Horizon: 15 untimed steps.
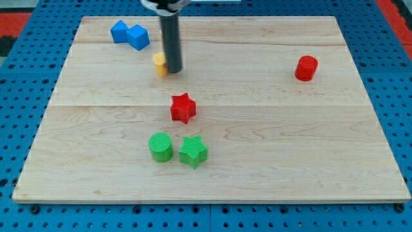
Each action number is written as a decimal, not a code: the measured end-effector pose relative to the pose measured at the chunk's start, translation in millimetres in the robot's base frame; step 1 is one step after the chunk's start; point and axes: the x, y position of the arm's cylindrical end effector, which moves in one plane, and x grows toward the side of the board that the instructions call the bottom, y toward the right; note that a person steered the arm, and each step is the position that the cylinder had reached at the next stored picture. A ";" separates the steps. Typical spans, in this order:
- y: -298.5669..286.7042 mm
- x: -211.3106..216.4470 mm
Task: Slide the yellow heart to the bottom left side of the yellow hexagon
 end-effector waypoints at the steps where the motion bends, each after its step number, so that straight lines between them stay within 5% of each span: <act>1: -45.2 -4.2; 3: -98.6 23.5; 6: -28.6 0.6; 8: -138.5 -7.6; 12: -56.2 -41.1; 14: -216.1 -57.0; 15: -195.4 -109.0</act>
